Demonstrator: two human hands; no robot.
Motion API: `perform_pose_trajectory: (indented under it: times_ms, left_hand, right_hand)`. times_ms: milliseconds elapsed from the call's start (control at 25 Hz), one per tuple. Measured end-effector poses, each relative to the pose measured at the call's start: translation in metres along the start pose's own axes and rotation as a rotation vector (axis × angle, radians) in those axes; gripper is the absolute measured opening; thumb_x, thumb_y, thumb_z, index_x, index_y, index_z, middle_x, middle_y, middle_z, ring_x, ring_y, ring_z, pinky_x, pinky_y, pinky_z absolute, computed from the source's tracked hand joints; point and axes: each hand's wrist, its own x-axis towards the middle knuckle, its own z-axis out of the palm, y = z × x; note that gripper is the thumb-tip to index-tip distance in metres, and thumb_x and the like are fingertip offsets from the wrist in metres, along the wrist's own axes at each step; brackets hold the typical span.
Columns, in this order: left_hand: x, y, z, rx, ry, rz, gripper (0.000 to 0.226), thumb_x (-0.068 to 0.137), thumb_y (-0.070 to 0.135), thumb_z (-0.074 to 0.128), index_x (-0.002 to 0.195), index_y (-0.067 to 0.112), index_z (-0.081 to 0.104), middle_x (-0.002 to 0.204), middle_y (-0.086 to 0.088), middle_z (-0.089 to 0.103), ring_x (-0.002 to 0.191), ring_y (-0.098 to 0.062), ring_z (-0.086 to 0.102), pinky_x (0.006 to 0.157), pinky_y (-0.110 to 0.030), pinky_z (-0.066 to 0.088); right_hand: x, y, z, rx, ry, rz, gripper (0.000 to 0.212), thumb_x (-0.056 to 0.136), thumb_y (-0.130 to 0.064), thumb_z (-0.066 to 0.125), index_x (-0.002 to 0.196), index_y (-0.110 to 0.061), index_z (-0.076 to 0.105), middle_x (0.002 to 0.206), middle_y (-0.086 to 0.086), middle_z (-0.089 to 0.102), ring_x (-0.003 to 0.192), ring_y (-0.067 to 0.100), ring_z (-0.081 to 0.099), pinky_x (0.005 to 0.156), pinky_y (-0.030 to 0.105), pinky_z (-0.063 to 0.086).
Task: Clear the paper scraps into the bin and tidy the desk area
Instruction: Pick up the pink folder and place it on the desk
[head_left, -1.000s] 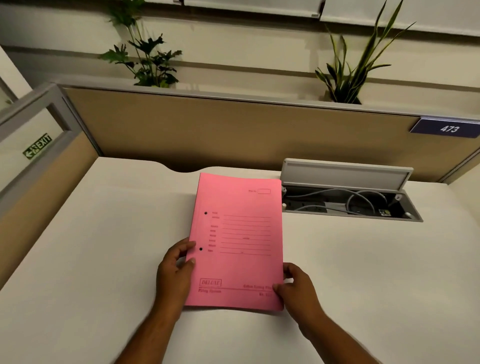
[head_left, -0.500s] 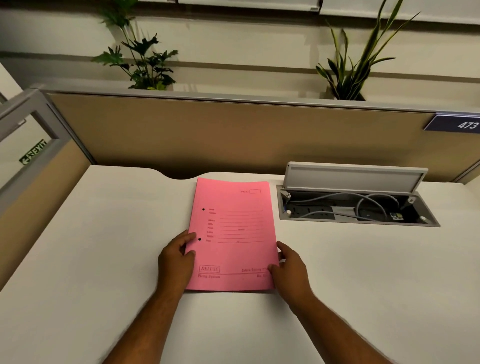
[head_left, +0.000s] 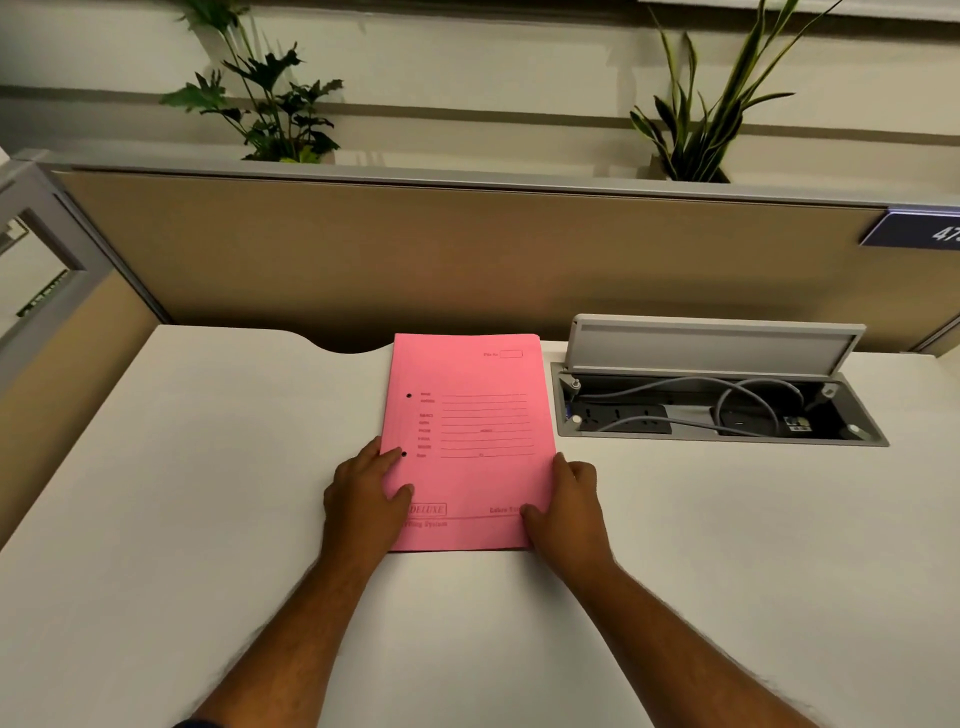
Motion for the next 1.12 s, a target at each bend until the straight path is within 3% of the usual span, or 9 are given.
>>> perform_pose_trajectory:
  times_ms: [120,240,320,480,680,920,1120]
  left_hand:
    - [0.010,-0.003,0.007,0.181,-0.055,0.062,0.072,0.090,0.044,0.078,0.154,0.022,0.052,0.167,-0.003,0.040,0.148,-0.031,0.040,0.123,-0.054,0.032]
    - [0.021,-0.004,0.015,0.315,-0.102,0.097,0.083,0.094,0.060,0.065,0.163,0.024,0.036,0.174,-0.007,0.023,0.159,-0.030,0.022,0.129,-0.059,0.009]
    - [0.026,-0.005,0.020,0.361,-0.111,0.115,0.085,0.097,0.065,0.056,0.166,0.025,0.027,0.176,-0.008,0.014,0.162,-0.030,0.013,0.129,-0.060,0.004]
    - [0.037,-0.002,0.022,0.430,-0.148,0.134,0.085,0.102,0.065,0.043,0.168,0.025,0.010,0.177,-0.009,0.000,0.163,-0.030,0.001,0.128,-0.060,0.000]
    - [0.043,-0.001,0.024,0.463,-0.197,0.125,0.085,0.103,0.061,0.042,0.168,0.025,0.000,0.177,-0.009,-0.006,0.163,-0.033,-0.003,0.127,-0.062,-0.001]
    - [0.044,0.002,0.024,0.451,-0.200,0.120,0.084,0.103,0.062,0.044,0.168,0.026,0.004,0.177,-0.009,-0.003,0.163,-0.034,-0.001,0.128,-0.060,0.004]
    - [0.037,0.009,0.015,0.337,-0.150,0.110,0.088,0.101,0.061,0.050,0.168,0.026,0.006,0.177,-0.006,-0.001,0.163,-0.032,0.000,0.128,-0.058,0.009]
  right_hand:
    - [0.005,-0.005,0.004,-0.092,0.036,-0.016,0.061,0.097,-0.026,0.068,0.151,-0.021,0.039,0.153,0.006,0.041,0.138,0.028,0.048,0.109,0.044,0.052]
    - [0.012,-0.006,0.004,-0.301,0.071,-0.033,0.061,0.099,-0.040,0.063,0.152,-0.022,0.040,0.157,0.007,0.043,0.141,0.030,0.045,0.112,0.050,0.048]
    - [0.017,-0.005,0.004,-0.388,0.064,-0.049,0.059,0.102,-0.045,0.058,0.153,-0.022,0.039,0.163,0.007,0.040,0.146,0.031,0.042,0.116,0.054,0.042]
    - [0.027,-0.005,0.003,-0.481,0.007,-0.101,0.063,0.105,-0.049,0.051,0.159,-0.022,0.032,0.172,0.004,0.029,0.153,0.030,0.034,0.119,0.056,0.036]
    - [0.030,-0.007,0.005,-0.533,-0.025,-0.101,0.067,0.103,-0.053,0.053,0.159,-0.021,0.033,0.172,0.005,0.027,0.153,0.031,0.032,0.116,0.057,0.038]
    - [0.030,-0.009,-0.003,-0.544,-0.071,-0.104,0.071,0.101,-0.055,0.057,0.158,-0.021,0.031,0.173,0.005,0.024,0.154,0.032,0.030,0.115,0.057,0.039]
    - [0.019,-0.011,-0.015,-0.439,-0.114,-0.107,0.089,0.095,-0.059,0.065,0.163,-0.020,0.022,0.176,0.006,0.017,0.155,0.033,0.031,0.116,0.058,0.044]
